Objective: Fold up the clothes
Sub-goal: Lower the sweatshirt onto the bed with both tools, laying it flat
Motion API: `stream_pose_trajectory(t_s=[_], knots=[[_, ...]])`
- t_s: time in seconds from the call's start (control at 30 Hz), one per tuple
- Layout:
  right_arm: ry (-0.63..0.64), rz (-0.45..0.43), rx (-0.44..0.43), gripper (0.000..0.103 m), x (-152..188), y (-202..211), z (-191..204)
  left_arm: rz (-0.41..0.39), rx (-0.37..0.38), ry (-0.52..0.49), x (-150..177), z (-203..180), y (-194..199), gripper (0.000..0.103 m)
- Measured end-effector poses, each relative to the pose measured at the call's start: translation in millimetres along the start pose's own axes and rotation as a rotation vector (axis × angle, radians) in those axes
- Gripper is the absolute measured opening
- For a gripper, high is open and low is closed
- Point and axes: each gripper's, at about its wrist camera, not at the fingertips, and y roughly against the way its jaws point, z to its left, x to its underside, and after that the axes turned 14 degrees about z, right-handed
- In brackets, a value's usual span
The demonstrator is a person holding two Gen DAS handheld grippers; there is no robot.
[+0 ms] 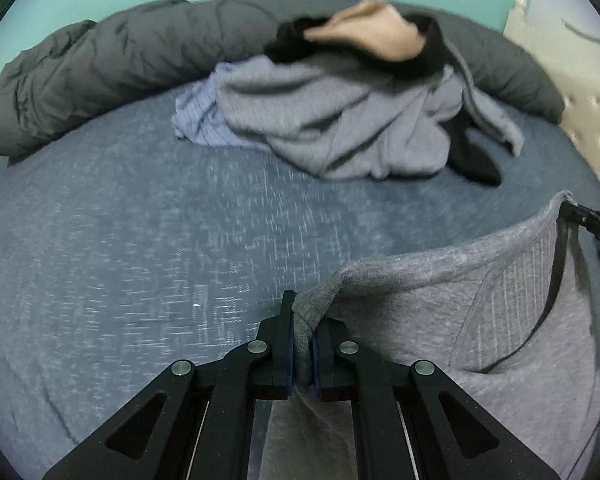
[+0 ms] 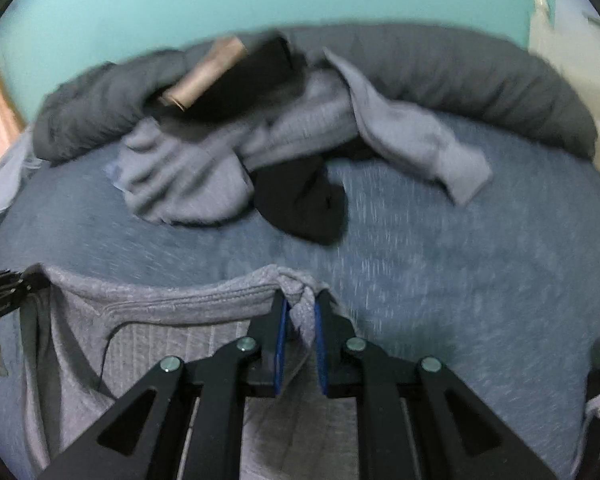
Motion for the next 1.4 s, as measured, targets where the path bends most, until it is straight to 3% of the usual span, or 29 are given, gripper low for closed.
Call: stream_pose_trajectory(t_s=[0.13,0.2,0.23,0.27,0.33,0.4,0.47,0.6,0.67,0.8,0.97,1.17,1.4], knots=[[-0.036,0.069,-0.011,0.018,-1,-39,0,0.028,-0.008,0.0,0,-4,-33,0.009],[-0.013,0.11,-0.002,0.039,1,-55,2,0.037,-0.008,0.005,3,-3,-40,0.01],[0.005,0.139,0.008,0.041,4,-60,3,0.04,-0.01,0.006,5,-2,-41,0.012],[0.006,0.114,0.025,0.041,7,-56,2,0.044,-0.012,0.008,6,-2,-42,0.014],[-0.028,0.053,0.012,0.052,12,-40,-8,0.038,-0.016,0.024,9,2,-36,0.041],[-0.102,-0.015,-0.031,0.065,18,-17,-23,0.017,-0.005,0.048,14,8,-22,0.053],[-0.173,-0.072,-0.078,0.066,33,8,-35,-0.003,0.007,0.055,24,13,-3,0.06],[-0.291,-0.173,-0.192,0.068,76,61,-53,-0.027,0.008,0.05,56,16,34,0.064],[-0.312,-0.187,-0.258,0.069,111,81,-54,-0.017,0.006,0.037,75,16,49,0.073],[-0.292,-0.187,-0.33,0.07,172,107,-42,0.01,0.025,0.057,112,15,71,0.074],[-0.252,-0.134,-0.351,0.071,238,122,-21,0.026,0.063,0.039,170,-9,86,0.074],[-0.287,-0.151,-0.365,0.071,299,132,-16,0.071,0.13,0.052,244,-38,86,0.074],[-0.269,-0.144,-0.366,0.071,344,135,-8,0.121,0.12,0.031,305,-80,75,0.074]])
